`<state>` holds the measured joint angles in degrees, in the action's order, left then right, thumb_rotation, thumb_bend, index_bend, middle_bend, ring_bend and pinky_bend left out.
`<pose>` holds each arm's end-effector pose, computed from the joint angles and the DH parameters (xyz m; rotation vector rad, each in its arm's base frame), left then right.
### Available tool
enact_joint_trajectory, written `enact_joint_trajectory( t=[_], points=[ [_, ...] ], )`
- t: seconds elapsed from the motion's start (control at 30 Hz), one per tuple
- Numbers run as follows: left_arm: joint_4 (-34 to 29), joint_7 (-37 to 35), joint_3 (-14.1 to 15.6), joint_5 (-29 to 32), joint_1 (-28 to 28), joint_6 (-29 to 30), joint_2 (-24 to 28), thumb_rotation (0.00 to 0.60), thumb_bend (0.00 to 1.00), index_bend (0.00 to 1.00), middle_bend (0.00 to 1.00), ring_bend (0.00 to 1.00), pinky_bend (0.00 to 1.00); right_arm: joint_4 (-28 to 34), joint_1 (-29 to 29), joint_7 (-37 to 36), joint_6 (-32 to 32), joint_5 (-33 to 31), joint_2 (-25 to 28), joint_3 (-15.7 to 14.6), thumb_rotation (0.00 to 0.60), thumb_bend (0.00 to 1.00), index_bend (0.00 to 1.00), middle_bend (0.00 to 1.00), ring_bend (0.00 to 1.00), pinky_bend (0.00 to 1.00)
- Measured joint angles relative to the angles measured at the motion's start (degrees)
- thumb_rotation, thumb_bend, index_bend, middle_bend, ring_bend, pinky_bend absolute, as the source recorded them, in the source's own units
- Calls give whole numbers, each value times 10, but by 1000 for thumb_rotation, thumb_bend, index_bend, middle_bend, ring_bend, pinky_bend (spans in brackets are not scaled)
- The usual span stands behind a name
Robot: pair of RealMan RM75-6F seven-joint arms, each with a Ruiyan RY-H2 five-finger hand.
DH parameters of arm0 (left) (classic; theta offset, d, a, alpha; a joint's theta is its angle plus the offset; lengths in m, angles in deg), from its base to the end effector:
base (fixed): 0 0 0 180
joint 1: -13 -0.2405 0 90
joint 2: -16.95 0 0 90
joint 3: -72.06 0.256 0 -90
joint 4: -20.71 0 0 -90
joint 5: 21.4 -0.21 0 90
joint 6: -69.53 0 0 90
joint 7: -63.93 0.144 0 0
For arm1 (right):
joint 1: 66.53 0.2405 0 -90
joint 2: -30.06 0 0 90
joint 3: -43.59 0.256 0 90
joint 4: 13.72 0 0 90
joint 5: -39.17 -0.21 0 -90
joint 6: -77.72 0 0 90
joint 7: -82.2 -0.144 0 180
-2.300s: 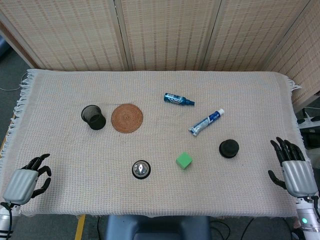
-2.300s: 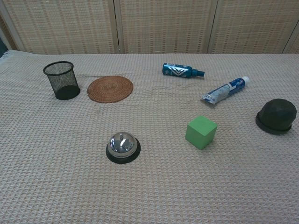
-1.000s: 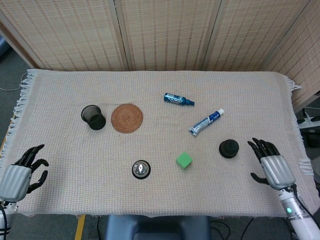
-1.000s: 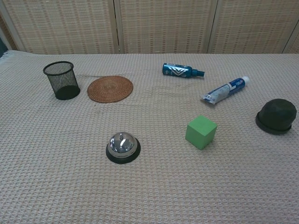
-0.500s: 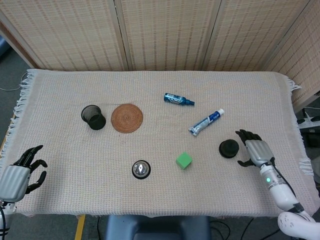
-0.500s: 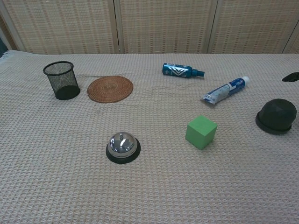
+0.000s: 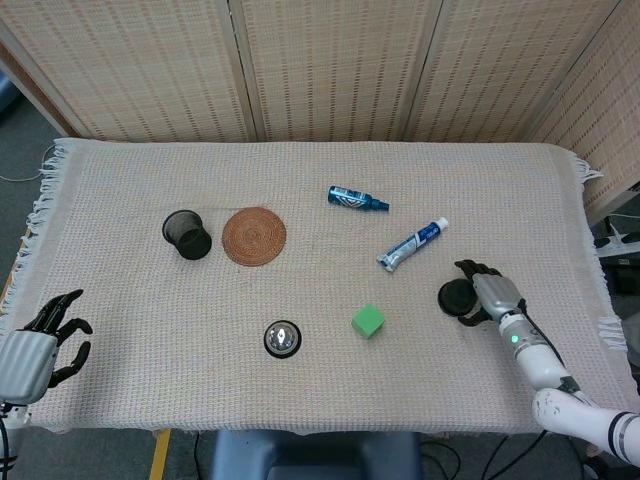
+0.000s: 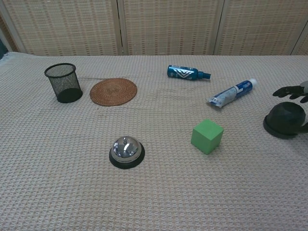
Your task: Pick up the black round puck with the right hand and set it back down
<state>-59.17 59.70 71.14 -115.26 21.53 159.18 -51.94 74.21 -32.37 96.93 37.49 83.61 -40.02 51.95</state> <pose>-0.3135 0.1957 0.1495 -1.5269 -0.7286 -1.0041 -0.2835 -0.3260 0.0680 1.5877 -1.3676 0.5109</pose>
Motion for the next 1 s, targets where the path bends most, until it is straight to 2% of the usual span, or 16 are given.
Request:
enact_joint_trajectory(
  t=[0.33,0.57,0.73,0.87,1.0],
  points=[
    [-2,0,0,1,1,-2,1,600,422,495,104,136,521,-9,13,-7,6,-9,-5,-15,600,139,0,8,32,156],
    [3,-1,3,-6,2,-1,0,600,421,496,104,136,521,-45,27,-12,10,-22,-34,-20,600,139,0,20,53,178],
    [4,-3,4,-7,3,-2,0,600,421,497,104,136,521,-58,34,-20,13,-25,-46,-23,600,139,0,62,81,234],
    [6,-4,4,-9,3,-1,-1,600,422,495,104,136,520,-62,34,-28,6,-20,-53,-23,600,141,49,152,164,385],
    [6,-5,4,-8,3,0,0,600,421,496,104,136,520,-64,32,-30,-7,-12,-57,-25,600,146,253,273,315,557]
  ],
)
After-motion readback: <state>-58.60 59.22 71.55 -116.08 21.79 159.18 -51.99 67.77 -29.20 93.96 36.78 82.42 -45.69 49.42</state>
